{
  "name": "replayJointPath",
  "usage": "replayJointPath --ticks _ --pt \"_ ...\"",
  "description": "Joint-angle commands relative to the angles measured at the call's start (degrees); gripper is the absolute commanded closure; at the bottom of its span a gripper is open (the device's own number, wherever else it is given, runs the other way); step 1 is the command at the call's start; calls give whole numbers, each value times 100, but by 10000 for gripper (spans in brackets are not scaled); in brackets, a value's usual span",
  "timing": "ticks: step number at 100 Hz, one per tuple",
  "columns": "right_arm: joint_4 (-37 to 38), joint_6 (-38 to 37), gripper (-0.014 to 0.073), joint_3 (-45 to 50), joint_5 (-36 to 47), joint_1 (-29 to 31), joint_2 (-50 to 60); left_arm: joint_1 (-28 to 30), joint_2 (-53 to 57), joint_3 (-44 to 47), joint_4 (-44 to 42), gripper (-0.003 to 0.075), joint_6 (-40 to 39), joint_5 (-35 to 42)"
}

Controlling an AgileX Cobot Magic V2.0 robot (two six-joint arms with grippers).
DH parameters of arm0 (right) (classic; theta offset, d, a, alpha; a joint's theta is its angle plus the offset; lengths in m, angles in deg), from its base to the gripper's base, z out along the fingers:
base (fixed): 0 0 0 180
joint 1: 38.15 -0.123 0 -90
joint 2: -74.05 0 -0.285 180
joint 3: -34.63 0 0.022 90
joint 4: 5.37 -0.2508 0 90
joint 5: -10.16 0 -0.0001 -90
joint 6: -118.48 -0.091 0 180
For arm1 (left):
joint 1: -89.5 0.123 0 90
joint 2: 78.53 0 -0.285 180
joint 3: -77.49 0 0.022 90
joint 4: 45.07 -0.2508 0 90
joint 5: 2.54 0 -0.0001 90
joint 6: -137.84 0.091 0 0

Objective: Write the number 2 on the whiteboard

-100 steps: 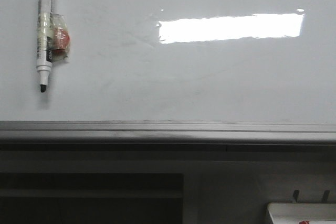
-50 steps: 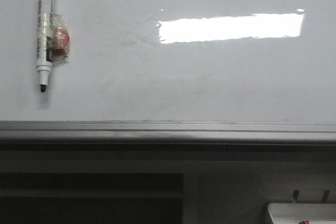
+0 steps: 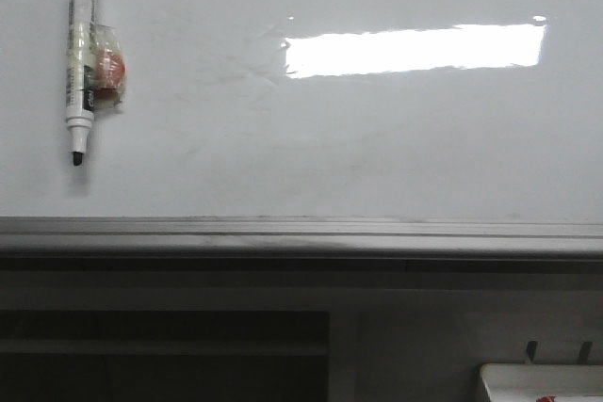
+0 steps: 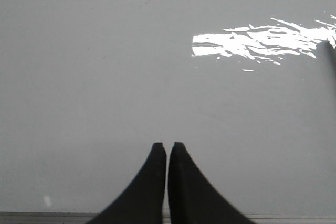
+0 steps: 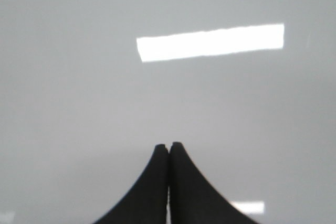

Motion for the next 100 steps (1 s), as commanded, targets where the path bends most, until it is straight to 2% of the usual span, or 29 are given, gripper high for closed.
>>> replayJointPath --ticks 1,21,30,41,46,52,60,66,74,92,97,100 --pt "3 0 665 144 1090 26 120 16 149 69 45 741 -11 465" --pt "3 0 664 144 1616 26 120 16 149 69 54 741 -47 845" --pt "3 0 665 144 1609 26 120 16 149 69 67 741 -47 1073" --pt "-287 -108 664 28 1333 26 120 16 149 69 763 741 -73 1387" --pt "-456 -126 664 -169 991 26 120 16 149 39 1064 741 -73 1439" --pt "-375 -126 664 -572 -208 26 51 16 149 -50 1055 741 -73 1212" --pt "-347 -126 657 -1137 -1415 26 -198 16 104 -355 1032 741 -73 398" --pt "-347 -126 654 -1458 -1884 26 -487 16 -15 -776 1032 741 -73 -175" --pt "-347 -126 654 -1819 -2195 26 -788 16 -164 -1263 1032 741 -73 -513" --pt "-388 -126 654 -2044 -2279 26 -1172 16 -242 -1678 1042 735 -73 -180" --pt "-388 -126 654 -2044 -2318 26 -1185 4 -251 -1678 1053 696 -73 -137" --pt "-388 -126 654 -2044 -2333 26 -1185 4 -251 -1678 1053 640 -73 -137"
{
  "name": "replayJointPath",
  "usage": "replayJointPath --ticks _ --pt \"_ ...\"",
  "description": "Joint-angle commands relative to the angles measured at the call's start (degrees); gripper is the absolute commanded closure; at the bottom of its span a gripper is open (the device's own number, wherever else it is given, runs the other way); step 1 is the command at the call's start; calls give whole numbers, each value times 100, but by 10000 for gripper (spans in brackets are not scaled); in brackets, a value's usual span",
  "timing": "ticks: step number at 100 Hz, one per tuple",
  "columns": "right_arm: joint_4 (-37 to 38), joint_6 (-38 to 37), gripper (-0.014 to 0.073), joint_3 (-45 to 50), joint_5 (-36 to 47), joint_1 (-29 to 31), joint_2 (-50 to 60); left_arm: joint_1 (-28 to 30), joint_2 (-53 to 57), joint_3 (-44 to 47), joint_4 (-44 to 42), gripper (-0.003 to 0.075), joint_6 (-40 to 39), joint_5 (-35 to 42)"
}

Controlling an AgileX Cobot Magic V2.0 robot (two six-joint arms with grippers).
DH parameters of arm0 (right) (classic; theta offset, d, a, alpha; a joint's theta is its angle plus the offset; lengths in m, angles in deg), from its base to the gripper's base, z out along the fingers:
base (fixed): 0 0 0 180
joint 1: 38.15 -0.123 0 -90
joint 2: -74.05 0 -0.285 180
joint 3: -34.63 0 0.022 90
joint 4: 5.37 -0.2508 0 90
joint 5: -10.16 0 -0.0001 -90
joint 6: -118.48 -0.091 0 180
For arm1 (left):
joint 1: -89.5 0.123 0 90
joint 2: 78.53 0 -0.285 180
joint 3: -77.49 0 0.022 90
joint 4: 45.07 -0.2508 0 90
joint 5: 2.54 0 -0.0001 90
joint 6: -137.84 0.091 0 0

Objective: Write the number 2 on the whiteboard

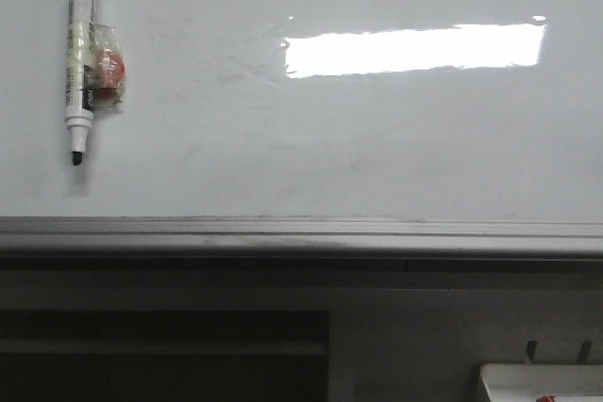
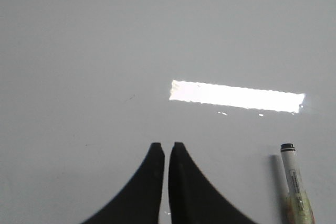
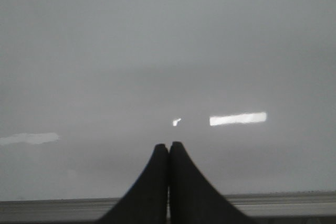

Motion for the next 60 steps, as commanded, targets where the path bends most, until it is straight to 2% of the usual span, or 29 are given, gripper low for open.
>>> replayJointPath --ticks 1,11,15,19,25,35,41,60 --pt "-23 -16 654 -200 323 26 -135 4 -133 -202 74 640 -62 460" --pt "-23 -16 654 -200 272 26 -135 4 -133 -148 118 377 -62 723" --pt "-12 -16 654 -200 202 26 -135 4 -146 -20 226 273 -62 1191" --pt "-12 -16 654 -200 200 26 -135 4 -188 105 498 229 -62 1607" --pt "-24 -16 654 -165 215 26 -135 4 -307 255 750 220 -62 1944" --pt "-64 -16 654 -165 61 26 -135 -120 -626 272 434 265 -62 1624" --pt "-67 -16 654 -165 48 26 -135 -302 -873 272 424 281 -62 1691" --pt "-67 -16 654 -165 48 26 -135 -1347 -1516 272 290 281 -62 2737"
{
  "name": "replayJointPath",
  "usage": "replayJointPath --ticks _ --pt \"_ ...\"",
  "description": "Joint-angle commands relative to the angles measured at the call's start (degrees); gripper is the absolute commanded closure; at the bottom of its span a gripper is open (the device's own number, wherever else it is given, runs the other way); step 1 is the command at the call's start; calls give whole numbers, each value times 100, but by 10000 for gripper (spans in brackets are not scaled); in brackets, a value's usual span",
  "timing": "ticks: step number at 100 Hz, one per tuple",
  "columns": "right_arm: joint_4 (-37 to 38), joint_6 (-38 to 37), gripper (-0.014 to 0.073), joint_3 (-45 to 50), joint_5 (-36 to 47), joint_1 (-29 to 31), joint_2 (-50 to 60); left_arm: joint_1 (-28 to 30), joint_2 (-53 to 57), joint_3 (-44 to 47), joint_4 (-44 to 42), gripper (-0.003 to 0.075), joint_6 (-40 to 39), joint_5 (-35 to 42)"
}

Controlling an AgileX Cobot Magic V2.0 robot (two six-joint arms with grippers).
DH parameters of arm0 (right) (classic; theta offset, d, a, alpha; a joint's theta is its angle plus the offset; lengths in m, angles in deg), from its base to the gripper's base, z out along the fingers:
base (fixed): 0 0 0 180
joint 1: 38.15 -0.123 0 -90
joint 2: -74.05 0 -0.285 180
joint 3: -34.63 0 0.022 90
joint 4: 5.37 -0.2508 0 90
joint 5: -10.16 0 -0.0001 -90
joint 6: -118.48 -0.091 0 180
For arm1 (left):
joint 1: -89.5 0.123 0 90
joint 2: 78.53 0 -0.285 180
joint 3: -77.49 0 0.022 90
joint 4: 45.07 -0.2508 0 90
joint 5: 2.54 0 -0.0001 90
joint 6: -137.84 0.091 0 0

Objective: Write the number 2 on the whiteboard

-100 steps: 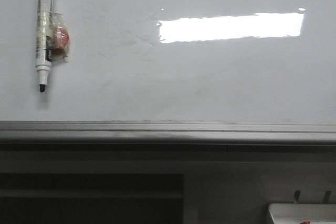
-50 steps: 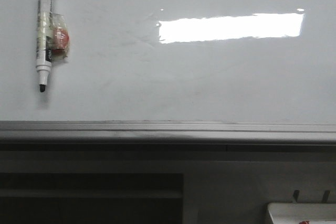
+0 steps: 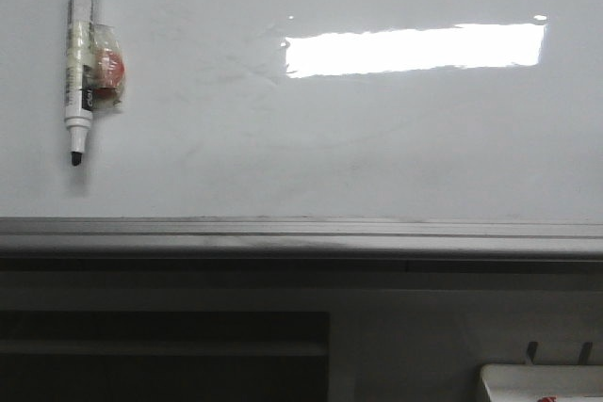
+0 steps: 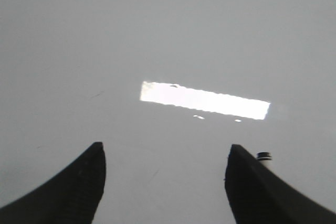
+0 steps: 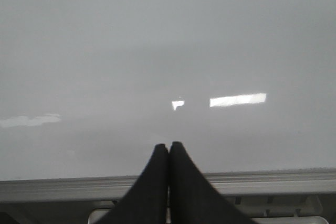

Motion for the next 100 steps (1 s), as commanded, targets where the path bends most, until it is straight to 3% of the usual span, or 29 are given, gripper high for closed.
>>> replayJointPath --ticks 1,17,35,63,82,100 --pt "-22 -12 654 -165 374 26 -109 -537 -370 -176 -143 281 -41 992" --pt "-22 -12 654 -165 398 26 -109 -1466 -1135 -176 -1023 279 -41 1376" --pt "-22 -12 654 -165 420 26 -109 -2301 -2362 -176 -931 279 -41 2144" --pt "-22 -12 654 -165 432 26 -109 -2981 -4346 -176 -358 279 -476 3687" --pt "-22 -12 654 -165 432 26 -109 -3152 -5412 -349 64 279 -543 4201" --pt "-22 -12 654 -165 432 26 -109 -3187 -5959 -566 104 283 -661 4213"
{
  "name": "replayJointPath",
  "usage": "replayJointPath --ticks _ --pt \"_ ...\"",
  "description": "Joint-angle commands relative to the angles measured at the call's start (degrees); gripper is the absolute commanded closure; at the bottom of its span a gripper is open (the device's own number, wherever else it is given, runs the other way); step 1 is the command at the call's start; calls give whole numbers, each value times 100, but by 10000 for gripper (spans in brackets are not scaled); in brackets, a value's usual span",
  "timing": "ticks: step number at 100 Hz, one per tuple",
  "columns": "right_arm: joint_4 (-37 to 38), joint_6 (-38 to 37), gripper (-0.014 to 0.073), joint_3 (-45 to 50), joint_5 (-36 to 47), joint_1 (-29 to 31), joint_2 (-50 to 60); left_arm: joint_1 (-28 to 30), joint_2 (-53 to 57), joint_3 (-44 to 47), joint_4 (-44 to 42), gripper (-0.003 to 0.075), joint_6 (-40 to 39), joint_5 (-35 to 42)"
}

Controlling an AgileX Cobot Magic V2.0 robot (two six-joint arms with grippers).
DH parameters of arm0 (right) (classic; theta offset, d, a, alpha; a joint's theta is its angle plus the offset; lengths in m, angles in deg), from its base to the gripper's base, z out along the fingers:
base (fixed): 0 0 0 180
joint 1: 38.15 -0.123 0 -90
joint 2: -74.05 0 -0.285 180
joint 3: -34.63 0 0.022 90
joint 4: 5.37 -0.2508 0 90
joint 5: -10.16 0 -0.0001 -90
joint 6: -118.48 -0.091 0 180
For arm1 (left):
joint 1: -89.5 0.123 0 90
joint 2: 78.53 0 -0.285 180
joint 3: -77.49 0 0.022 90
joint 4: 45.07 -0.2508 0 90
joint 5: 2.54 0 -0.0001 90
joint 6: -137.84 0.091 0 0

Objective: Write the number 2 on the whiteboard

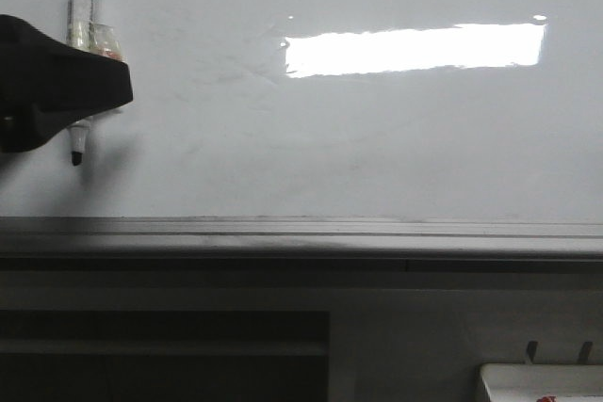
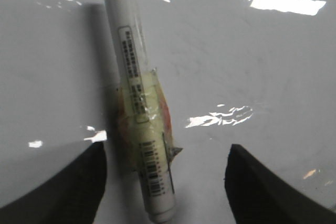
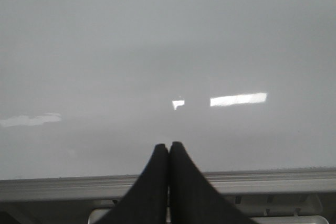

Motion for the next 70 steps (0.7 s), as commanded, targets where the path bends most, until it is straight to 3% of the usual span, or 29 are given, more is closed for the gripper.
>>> replayJointPath --ticks 1,7,11,24,37,47,60,70 --pt "-22 -3 654 -165 432 26 -109 -66 -140 -217 96 284 -107 431" --pt "-22 -3 654 -165 432 26 -109 -66 -234 -226 186 314 -105 446" --pt "-22 -3 654 -165 432 26 -109 -66 -256 -226 321 374 -105 383" --pt "-122 -3 654 -165 321 26 -109 -66 -256 -216 264 745 -105 261" --pt "-493 246 654 -176 286 3 -109 -66 -256 -216 -86 741 -93 235" --pt "-1687 1719 654 -267 217 -158 -120 -66 -172 -216 -634 741 -93 235" --pt "-3652 4161 653 -426 -69 -629 -237 -66 16 -216 -1699 741 -93 235" --pt "-4692 4979 653 -446 -84 -1196 -497 -66 212 -216 -2656 741 -73 235"
